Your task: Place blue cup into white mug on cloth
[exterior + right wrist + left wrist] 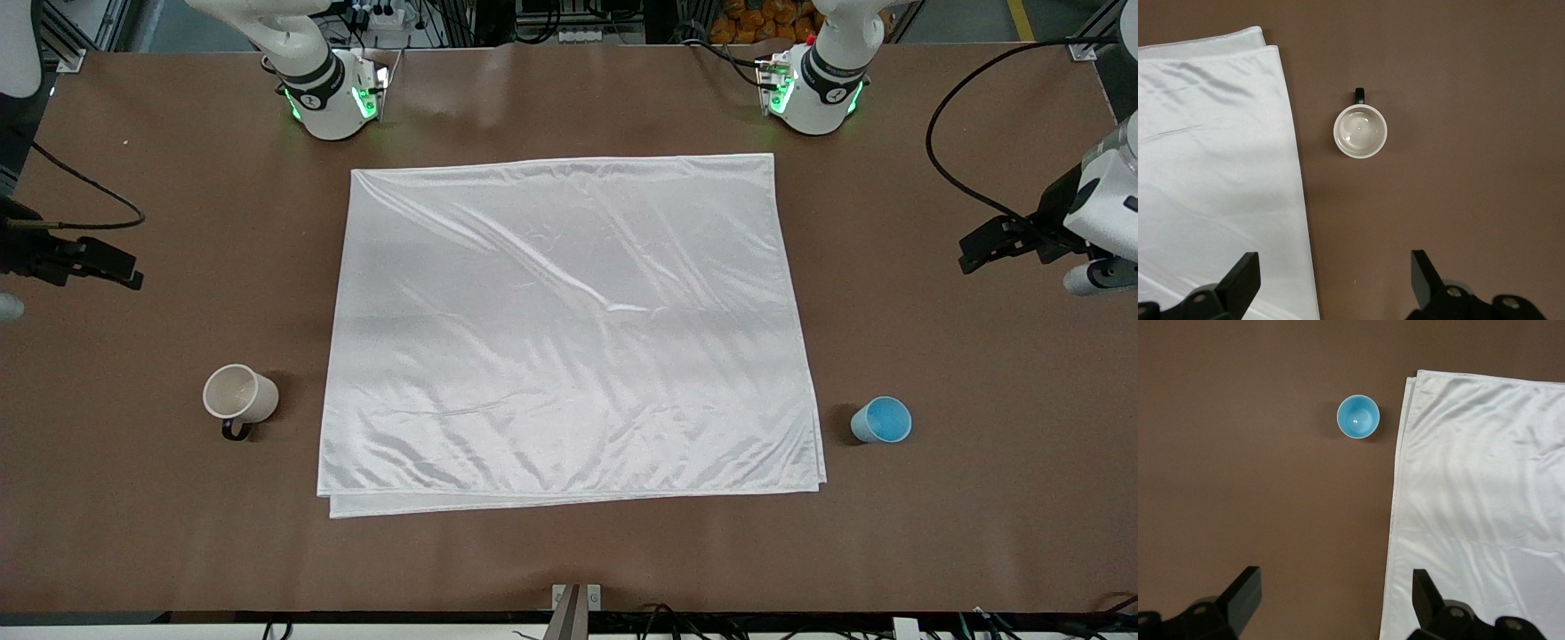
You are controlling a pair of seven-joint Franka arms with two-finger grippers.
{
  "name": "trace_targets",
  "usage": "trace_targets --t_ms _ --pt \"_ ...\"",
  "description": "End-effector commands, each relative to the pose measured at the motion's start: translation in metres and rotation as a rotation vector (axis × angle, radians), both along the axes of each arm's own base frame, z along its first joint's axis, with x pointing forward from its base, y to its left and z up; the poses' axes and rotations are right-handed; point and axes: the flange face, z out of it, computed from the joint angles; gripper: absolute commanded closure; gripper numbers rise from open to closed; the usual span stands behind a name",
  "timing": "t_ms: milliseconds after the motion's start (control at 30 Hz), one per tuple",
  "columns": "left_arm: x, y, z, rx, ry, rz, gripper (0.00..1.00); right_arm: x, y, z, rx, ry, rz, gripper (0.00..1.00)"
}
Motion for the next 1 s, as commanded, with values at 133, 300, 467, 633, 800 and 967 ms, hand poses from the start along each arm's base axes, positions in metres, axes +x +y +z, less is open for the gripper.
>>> trace_targets --t_ms 133,300,467,633,800,967 --pt "0.026 0.008 -0.031 0.013 -0.019 -0.026 0.0 0.029 0.006 -0.045 -0.005 0.019 0.013 0.0" --pt "0.039 0.012 -0.048 0.024 -0.034 -0.032 0.0 0.04 0.009 -0.068 -0.006 0.021 0.018 0.0" --pt "0.051 0.015 -0.07 0.021 -0.029 -0.03 0.0 0.054 0.009 -0.097 0.005 0.023 0.014 0.0" --pt "0.063 0.018 -0.096 0.005 -0.023 -0.02 0.0 0.065 0.008 -0.128 0.041 0.031 -0.002 0.0" --pt "0.076 0.038 -0.121 -0.013 -0.029 0.006 0.0 0.074 0.006 -0.155 0.04 0.039 -0.007 0.0" --pt "0.083 0.039 -0.137 -0.022 -0.025 0.006 0.0 0.079 -0.009 -0.182 0.038 0.058 -0.028 0.0"
